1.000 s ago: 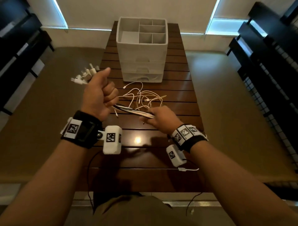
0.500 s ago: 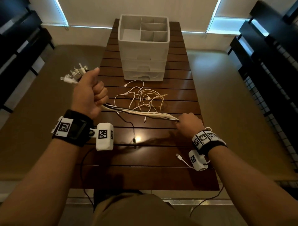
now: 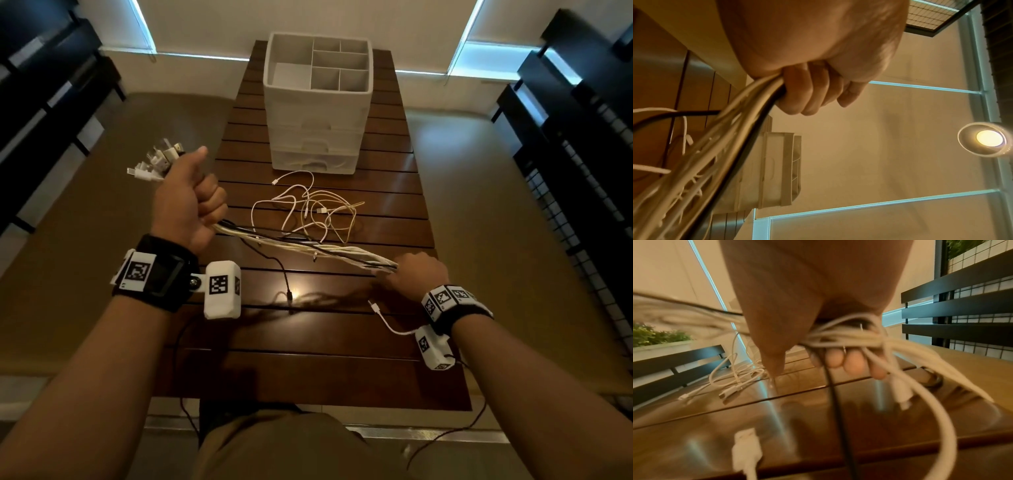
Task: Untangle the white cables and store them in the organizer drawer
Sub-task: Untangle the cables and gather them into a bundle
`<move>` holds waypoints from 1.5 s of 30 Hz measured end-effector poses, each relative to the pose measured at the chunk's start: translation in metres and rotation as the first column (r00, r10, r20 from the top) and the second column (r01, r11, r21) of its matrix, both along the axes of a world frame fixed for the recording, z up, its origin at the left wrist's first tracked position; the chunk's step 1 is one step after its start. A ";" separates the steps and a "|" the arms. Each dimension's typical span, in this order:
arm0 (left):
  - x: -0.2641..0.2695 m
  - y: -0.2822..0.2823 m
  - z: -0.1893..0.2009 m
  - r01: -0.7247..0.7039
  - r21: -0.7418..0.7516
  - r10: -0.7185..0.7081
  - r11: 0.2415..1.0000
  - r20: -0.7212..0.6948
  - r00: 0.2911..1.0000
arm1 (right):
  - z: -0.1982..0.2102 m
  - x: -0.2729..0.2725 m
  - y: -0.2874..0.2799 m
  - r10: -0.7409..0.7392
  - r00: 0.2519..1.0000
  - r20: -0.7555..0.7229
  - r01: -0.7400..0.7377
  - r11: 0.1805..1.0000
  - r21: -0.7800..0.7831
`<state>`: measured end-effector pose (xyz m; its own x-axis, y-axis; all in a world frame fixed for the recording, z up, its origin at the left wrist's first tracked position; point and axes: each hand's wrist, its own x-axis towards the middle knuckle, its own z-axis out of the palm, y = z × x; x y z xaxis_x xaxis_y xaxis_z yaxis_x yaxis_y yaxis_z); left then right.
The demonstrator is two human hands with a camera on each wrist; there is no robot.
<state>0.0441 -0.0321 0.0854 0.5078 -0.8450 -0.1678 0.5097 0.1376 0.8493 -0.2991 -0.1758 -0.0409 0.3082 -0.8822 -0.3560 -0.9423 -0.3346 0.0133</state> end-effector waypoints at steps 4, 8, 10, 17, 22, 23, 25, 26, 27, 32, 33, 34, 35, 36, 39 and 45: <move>0.010 0.003 -0.001 -0.016 -0.005 0.016 1.000 0.012 1.000 | 0.000 -0.004 -0.002 -0.001 0.996 -0.090 0.013 0.992 0.129; 0.006 0.001 -0.004 -0.031 0.033 0.030 0.999 0.029 0.999 | 0.001 0.005 -0.005 0.069 0.980 -0.185 -0.025 0.974 0.226; 0.005 0.000 -0.006 -0.040 0.044 0.039 0.998 0.033 0.999 | 0.006 0.014 -0.007 0.149 0.978 -0.149 -0.109 0.963 0.247; 0.000 -0.004 -0.005 -0.037 0.010 0.037 0.999 0.018 0.999 | 0.040 0.060 0.004 0.225 0.891 0.394 -0.308 0.938 0.161; 0.002 -0.009 0.007 -0.003 -0.042 0.005 0.999 0.048 0.999 | 0.039 0.103 0.048 0.313 0.761 0.567 -0.429 0.900 0.079; 0.004 -0.010 0.011 0.004 -0.057 -0.001 0.998 0.052 0.999 | 0.033 0.109 0.053 0.347 0.778 0.523 -0.457 0.884 0.094; 0.013 -0.009 0.021 -0.016 -0.069 0.020 0.997 0.055 0.998 | 0.021 0.111 0.054 0.361 0.806 0.469 -0.453 0.886 0.097; 0.020 -0.007 0.025 -0.038 -0.070 0.043 0.997 0.058 0.997 | 0.018 0.107 0.052 0.336 0.815 0.473 -0.417 0.906 0.075; 0.027 -0.004 0.028 -0.063 -0.069 0.067 0.996 0.062 0.996 | 0.015 0.099 0.045 0.305 0.829 0.468 -0.372 0.927 0.054; 0.059 0.019 0.029 -0.135 -0.037 0.137 0.990 0.075 0.988 | 0.012 0.022 0.003 0.135 0.967 0.215 -0.138 0.990 -0.002; 0.060 0.021 0.028 -0.145 -0.031 0.147 0.989 0.081 0.986 | 0.010 0.006 -0.002 0.084 0.986 0.146 -0.085 0.996 0.002; 0.059 0.022 0.026 -0.155 -0.025 0.157 0.988 0.093 0.983 | 0.004 -0.007 -0.007 0.041 0.997 0.067 -0.043 0.999 0.026; 0.057 0.021 0.023 -0.157 -0.022 0.159 0.987 0.101 0.982 | -0.001 -0.016 -0.009 0.015 1.000 0.004 -0.016 0.998 0.062; 0.054 0.020 0.021 -0.152 -0.018 0.153 0.988 0.105 0.983 | -0.003 -0.021 -0.010 0.016 1.000 -0.026 -0.013 0.995 0.100; 0.043 0.011 0.015 -0.130 0.003 0.129 0.992 0.101 0.986 | -0.002 -0.014 -0.009 0.075 0.993 0.096 -0.095 0.970 0.222; 0.008 -0.004 0.003 -0.081 0.038 0.080 0.996 0.022 0.997 | 0.038 0.042 -0.006 0.188 0.873 0.449 -0.323 0.915 0.243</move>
